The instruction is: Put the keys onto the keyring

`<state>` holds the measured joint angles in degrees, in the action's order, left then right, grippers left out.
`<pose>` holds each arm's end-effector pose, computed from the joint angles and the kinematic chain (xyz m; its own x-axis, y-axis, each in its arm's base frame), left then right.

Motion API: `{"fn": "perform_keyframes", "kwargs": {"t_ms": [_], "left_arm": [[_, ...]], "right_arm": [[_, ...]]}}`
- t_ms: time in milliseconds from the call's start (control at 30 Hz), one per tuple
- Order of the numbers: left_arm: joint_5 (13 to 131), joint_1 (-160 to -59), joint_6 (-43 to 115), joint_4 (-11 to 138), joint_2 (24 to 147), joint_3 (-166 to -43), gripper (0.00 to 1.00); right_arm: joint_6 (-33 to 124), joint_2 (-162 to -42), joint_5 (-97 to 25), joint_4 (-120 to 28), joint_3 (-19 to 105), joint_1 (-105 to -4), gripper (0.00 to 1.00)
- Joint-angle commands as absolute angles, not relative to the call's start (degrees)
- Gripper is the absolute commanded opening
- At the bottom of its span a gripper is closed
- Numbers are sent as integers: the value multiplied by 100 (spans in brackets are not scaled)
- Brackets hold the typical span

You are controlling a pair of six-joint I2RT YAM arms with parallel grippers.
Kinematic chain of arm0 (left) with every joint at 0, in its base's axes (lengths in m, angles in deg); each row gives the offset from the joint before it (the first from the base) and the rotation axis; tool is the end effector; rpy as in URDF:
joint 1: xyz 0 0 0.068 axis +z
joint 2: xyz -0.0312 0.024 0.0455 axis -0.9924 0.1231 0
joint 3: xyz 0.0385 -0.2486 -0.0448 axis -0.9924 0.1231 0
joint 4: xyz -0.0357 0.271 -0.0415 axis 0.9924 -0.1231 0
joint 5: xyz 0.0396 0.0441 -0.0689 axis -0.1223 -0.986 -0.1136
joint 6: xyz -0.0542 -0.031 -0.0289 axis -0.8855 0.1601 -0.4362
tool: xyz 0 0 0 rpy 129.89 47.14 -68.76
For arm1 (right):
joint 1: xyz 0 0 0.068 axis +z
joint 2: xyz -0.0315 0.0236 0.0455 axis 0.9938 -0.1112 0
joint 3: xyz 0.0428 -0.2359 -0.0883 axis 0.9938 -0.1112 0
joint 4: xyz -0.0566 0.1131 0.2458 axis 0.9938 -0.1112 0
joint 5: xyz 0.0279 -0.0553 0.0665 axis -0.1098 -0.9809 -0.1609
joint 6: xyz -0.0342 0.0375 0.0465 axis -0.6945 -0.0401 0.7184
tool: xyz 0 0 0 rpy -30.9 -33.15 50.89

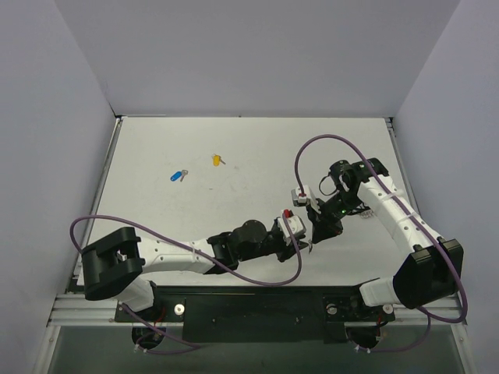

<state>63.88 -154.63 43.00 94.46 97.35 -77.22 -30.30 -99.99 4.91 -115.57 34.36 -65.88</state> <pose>0.1158 -0.3499 0.2086 -0.1208 0.1269 -0.9845 0.9426 0.3256 -0.0737 0.2312 0.1176 0.2498 -0.0598 -0.6713 -0.7388 -0.9886 -0.0625 0.1369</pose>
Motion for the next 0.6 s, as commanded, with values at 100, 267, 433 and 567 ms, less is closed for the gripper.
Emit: {"fn": "perform_keyframes", "kwargs": {"t_ms": [100, 267, 433, 567], "left_arm": [[6361, -15509, 4307, 9827, 9854, -8077, 37], [6395, -15509, 4334, 9783, 9916, -8138, 32], [6396, -15509, 4325, 9765, 9960, -8156, 24], [6535, -15509, 4325, 9704, 9978, -8200, 23]], "right_arm": [[-2993, -9873, 575, -11789, 3413, -6551, 0], [-2984, -9882, 601, -11780, 3404, -6551, 0], [-2993, -9873, 628, -11797, 3404, -6551, 0], [-3010, -9873, 637, -11797, 3404, -6551, 0]]}}
